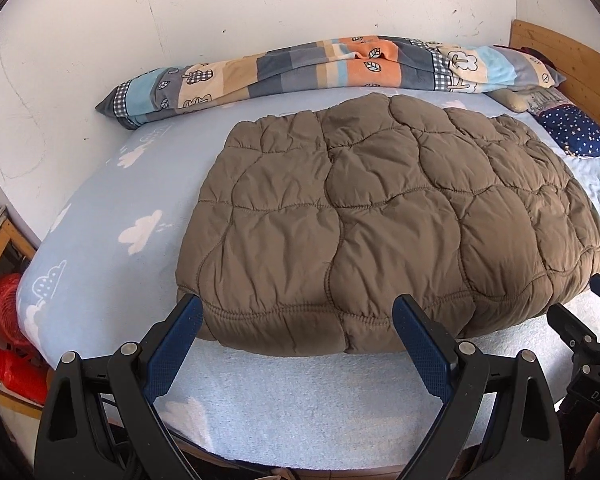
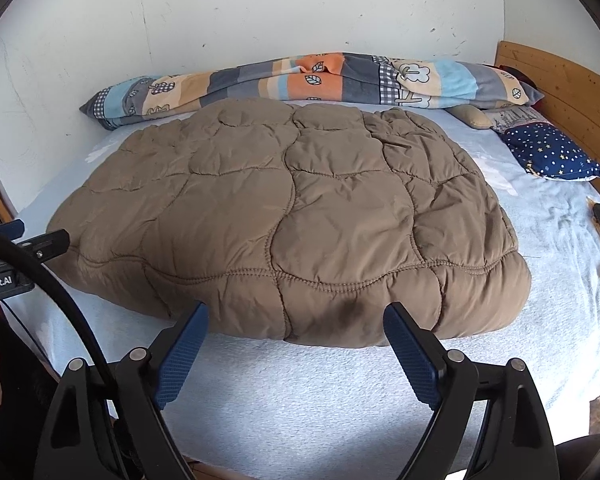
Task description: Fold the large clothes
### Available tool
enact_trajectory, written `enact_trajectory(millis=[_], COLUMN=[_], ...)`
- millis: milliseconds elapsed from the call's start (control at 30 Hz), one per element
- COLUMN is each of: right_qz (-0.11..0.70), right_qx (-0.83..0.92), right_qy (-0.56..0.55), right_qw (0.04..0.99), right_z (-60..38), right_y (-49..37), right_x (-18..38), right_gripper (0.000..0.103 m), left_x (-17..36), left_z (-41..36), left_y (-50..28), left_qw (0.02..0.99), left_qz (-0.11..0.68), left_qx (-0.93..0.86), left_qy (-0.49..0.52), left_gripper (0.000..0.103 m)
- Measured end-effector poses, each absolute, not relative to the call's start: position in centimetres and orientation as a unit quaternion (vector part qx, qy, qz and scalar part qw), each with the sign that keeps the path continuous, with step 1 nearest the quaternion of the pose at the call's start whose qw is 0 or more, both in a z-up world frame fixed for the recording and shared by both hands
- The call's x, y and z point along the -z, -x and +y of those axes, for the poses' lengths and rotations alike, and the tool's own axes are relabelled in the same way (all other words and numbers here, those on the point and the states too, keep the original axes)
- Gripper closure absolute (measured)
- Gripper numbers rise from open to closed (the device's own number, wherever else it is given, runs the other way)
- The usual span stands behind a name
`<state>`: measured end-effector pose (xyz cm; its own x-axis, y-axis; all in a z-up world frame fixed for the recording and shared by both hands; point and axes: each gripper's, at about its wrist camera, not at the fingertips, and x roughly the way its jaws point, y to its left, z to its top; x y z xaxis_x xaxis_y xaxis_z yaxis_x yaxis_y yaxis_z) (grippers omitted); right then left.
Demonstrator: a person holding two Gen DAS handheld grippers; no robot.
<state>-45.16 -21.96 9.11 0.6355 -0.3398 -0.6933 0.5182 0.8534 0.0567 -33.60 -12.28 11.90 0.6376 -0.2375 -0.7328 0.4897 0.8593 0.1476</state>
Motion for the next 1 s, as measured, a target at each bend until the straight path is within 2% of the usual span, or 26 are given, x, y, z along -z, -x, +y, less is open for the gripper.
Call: enact_trajectory(millis=[1000], right_qz=[0.377], right_qx=[0.267], right_qy=[-0.086], right_qw=[0.883], right_z=[-21.5], right_y=[44.64], right_x=[-8.67], right_gripper=[0.008], left_x=[-10.9], left_z=[-12.69], left_y=[33.34], left_qw=[0.882], left_qz=[0.39], left_qx=[0.181], left_qy=[-0.195], left_gripper=[0.008])
